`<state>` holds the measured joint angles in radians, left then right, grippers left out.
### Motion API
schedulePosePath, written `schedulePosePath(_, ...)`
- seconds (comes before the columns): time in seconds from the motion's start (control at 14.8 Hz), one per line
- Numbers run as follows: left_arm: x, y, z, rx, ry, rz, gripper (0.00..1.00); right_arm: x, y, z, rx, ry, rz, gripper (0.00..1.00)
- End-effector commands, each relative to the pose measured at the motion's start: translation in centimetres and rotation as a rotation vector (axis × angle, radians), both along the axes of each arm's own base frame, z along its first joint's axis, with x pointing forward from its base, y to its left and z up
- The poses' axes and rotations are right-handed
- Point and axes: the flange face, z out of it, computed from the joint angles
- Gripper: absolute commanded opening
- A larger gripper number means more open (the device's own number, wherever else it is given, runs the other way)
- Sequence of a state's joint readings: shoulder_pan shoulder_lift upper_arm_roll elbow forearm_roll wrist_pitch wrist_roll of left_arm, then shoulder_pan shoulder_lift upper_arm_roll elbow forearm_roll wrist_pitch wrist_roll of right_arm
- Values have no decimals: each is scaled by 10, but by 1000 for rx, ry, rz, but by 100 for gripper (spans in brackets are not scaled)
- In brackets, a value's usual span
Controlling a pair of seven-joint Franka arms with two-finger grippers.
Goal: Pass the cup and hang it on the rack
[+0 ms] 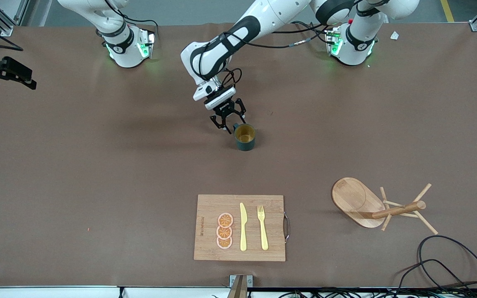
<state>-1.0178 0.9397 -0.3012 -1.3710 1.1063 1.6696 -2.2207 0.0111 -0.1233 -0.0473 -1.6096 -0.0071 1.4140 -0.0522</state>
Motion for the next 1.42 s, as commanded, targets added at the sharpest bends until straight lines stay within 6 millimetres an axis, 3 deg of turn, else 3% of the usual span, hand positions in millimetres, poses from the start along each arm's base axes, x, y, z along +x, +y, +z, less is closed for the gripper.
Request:
schedulePosePath(0.0,4,-1,0,1,-24,4,72,-9,-1,0,2,-9,-16,100)
schedulePosePath(0.61,26,9,-1,9,-26,24,65,-9,-14,-3,20,7,-43,100)
schedulePosePath(0.81,25,11,-7,13,-24,28,50,-8,-13,-2,19,-4,-40,100)
schedulePosePath(1.08,24,10,-7,12,-23,27,41,-6,-10,0,18,-18,-34,100)
schedulePosePath(1.36,26,10,-4,9,-20,30,15,-6,-8,5,18,-27,-30,100)
